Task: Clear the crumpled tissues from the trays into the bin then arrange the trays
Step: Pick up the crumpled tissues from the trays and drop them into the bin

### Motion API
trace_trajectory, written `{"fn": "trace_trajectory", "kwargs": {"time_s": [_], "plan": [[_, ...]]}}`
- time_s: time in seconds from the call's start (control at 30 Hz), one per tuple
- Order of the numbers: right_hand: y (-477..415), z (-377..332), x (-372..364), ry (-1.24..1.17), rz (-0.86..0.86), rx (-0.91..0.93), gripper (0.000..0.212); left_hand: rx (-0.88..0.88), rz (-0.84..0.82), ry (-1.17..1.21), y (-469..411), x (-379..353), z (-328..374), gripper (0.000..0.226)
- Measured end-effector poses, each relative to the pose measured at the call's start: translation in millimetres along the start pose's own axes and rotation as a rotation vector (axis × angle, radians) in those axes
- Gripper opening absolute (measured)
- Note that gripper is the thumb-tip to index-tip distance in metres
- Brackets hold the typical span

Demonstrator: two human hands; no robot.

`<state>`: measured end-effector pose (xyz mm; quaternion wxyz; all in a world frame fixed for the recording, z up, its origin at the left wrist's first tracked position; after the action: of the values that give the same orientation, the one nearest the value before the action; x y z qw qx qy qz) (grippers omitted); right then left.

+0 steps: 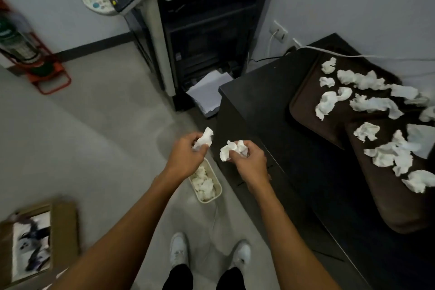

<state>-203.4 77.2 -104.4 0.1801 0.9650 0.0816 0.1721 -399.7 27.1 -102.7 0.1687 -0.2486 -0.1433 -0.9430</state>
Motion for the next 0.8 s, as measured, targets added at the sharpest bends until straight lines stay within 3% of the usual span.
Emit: {"fn": "trace_trajectory", "kwargs": {"time_s": [0.33,0.8], "plan": [[-65.9,111.3,-67.2,0.24,-0.099,-0.057,0.015,0.232,0.045,-0.01,-19.6,-52.3,-134.0,0.026],[-193.2,283.0,-190.8,0.521,-0.085,0.003,0.024,0.294,0.079,-0.037,-95.7,-122.6,-315.2,0.024]]}}
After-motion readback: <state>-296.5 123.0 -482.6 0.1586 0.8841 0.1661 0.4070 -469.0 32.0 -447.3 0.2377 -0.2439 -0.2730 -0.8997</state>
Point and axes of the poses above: each hand's wrist, its own y-axis away from the middle knuckle, its own x-axis out of the back of the hand, z = x × y, the point moved 5 cm from there along -y, towards the middle knuckle, and after that the axes turned 1 degree about -x, right-handed, at the moved point
